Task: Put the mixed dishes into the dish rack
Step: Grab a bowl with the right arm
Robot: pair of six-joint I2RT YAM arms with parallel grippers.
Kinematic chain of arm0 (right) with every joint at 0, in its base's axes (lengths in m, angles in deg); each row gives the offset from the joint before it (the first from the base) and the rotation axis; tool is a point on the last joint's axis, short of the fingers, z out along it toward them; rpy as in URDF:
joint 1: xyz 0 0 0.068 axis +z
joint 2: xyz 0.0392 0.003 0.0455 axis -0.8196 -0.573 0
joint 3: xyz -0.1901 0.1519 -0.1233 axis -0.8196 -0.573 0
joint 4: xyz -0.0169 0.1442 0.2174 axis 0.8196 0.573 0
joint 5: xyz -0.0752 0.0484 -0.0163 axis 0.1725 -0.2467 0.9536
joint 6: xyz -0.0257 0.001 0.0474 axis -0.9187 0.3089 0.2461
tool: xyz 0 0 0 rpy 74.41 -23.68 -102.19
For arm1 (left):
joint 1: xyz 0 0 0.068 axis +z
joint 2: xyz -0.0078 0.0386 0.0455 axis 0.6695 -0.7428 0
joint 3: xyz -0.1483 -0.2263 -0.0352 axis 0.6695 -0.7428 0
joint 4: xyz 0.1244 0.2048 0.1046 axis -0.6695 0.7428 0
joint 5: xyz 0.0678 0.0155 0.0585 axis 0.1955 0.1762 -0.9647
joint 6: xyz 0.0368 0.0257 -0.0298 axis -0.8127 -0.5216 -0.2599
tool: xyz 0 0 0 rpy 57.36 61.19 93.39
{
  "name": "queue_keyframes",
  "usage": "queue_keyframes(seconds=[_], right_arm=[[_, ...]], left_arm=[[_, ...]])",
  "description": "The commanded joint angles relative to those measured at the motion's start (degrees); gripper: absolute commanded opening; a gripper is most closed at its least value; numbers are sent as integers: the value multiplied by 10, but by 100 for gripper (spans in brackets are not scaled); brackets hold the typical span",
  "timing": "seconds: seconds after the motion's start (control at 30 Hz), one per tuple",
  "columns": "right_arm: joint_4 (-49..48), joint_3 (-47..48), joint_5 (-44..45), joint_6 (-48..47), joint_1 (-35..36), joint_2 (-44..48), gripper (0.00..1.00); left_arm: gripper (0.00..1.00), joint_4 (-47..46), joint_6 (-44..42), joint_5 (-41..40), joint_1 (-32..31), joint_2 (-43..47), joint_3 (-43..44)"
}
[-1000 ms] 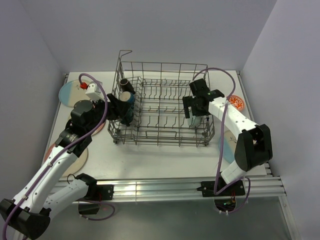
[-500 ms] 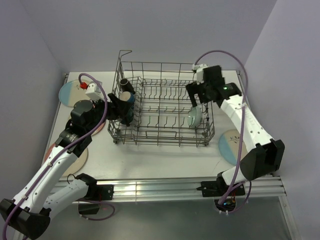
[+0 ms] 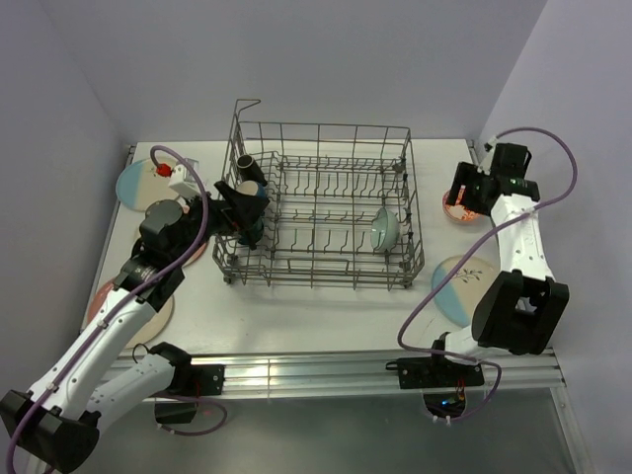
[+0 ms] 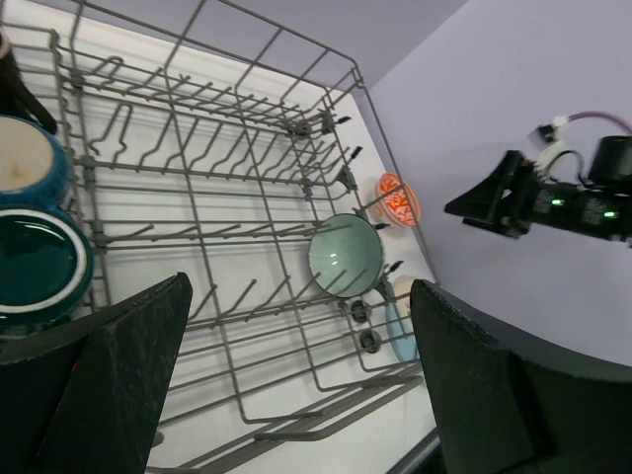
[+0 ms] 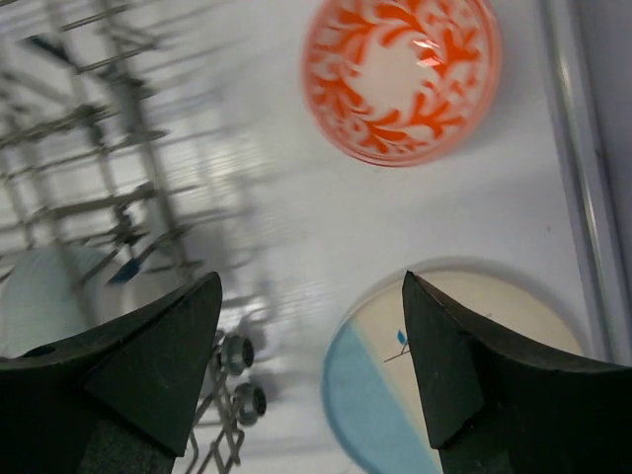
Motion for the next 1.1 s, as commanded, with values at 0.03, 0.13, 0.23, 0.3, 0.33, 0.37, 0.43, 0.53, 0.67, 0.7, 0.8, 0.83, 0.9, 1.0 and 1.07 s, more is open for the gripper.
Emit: queue_keyframes(seconds=[0.03, 0.13, 0.23, 0.3, 0.33, 0.37, 0.43, 0.53, 0.67, 0.7, 0.8, 0.83, 0.9, 1.0, 1.07], right_arm=[[-95, -39, 193, 157, -3, -9, 80], [-108, -50, 227, 197, -7, -36, 80], [-121, -52, 232, 236, -15, -73, 80], [-129, -44, 232, 247, -22, -102, 80], [-132, -38, 226, 252, -24, -115, 76], [-134, -36, 225, 254, -25, -122, 76], [-142, -35, 224, 262, -25, -134, 75], [-139, -27, 229, 279, -28, -168, 75], [-151, -26, 229, 293, -30, -192, 74], [-157, -25, 224, 296, -30, -195, 73], [-163, -17, 217, 307, -30, -206, 70], [-166, -15, 215, 312, -30, -209, 70], [-166, -9, 209, 317, -31, -219, 67], [-163, -6, 190, 324, -31, -235, 54], [-162, -7, 178, 328, -32, -245, 42]], left_arm=[[99, -53, 41, 40, 0, -11, -2], [99, -52, 54, 45, 0, -15, -1], [99, -49, 64, 49, 0, -18, -1], [99, -43, 68, 47, 0, -22, 3], [99, -42, 68, 45, 0, -27, 5], [99, -42, 69, 44, 0, -29, 8], [99, -42, 70, 40, 0, -33, 10], [99, -42, 77, 36, 0, -37, 7], [99, -42, 81, 33, 0, -39, 4], [99, -42, 80, 32, 0, -41, 4], [99, -42, 74, 31, 0, -46, 8], [99, -25, 73, 32, 0, -51, 11], [99, -24, 69, 34, 0, -57, 17], [99, -24, 67, 36, 0, -66, 22], [99, -25, 66, 36, 0, -69, 22]])
